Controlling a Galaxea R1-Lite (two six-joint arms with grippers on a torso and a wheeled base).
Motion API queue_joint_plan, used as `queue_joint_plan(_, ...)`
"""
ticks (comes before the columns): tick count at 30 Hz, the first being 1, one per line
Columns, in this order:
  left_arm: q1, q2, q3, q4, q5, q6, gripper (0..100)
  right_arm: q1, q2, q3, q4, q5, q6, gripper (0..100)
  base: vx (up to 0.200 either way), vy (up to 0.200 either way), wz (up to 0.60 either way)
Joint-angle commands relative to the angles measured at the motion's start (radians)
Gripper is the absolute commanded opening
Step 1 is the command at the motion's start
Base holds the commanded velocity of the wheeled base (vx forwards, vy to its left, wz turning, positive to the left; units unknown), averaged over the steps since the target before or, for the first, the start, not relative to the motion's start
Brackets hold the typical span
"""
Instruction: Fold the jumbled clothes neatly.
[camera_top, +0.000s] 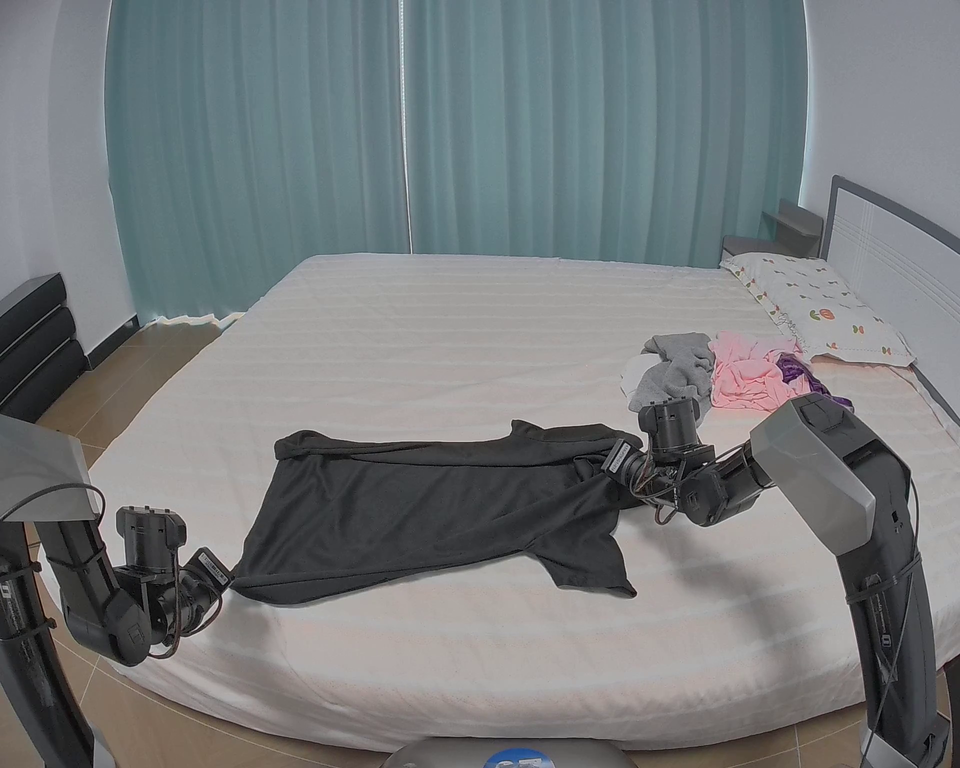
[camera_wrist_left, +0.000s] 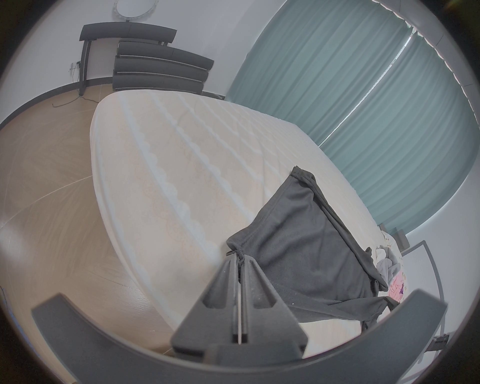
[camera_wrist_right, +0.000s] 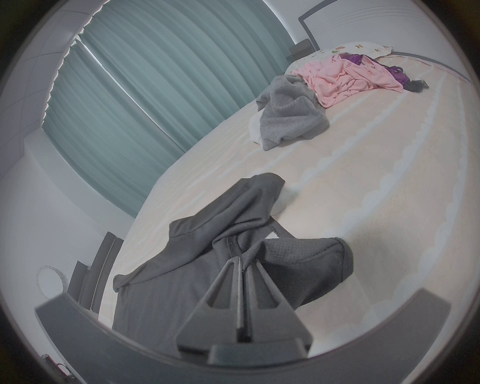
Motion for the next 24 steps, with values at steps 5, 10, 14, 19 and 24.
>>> queue_joint_plan(5,0.02,0.006,-0.003,-0.003,-0.001,0.002,0,-0.007,-0.002,0.005,-0.025,0.004,0.005,100,0.0,0.0,0.0)
queue_joint_plan(10,0.016,0.029,-0.004,-0.005,-0.004,-0.001,0,-0.01,-0.102,0.101,-0.029,0.041,0.025,100,0.0,0.0,0.0)
queue_joint_plan(14,0.012,0.029,-0.001,-0.005,-0.006,-0.001,0,-0.028,-0.209,0.252,-0.041,0.11,0.026,100,0.0,0.0,0.0)
queue_joint_plan(19,0.009,0.027,0.003,-0.005,-0.006,-0.001,0,-0.028,-0.35,0.523,-0.116,0.224,0.013,100,0.0,0.0,0.0)
queue_joint_plan(24,0.003,0.027,0.005,-0.005,-0.006,-0.003,0,0.021,-0.416,0.717,-0.144,0.242,0.014,100,0.0,0.0,0.0)
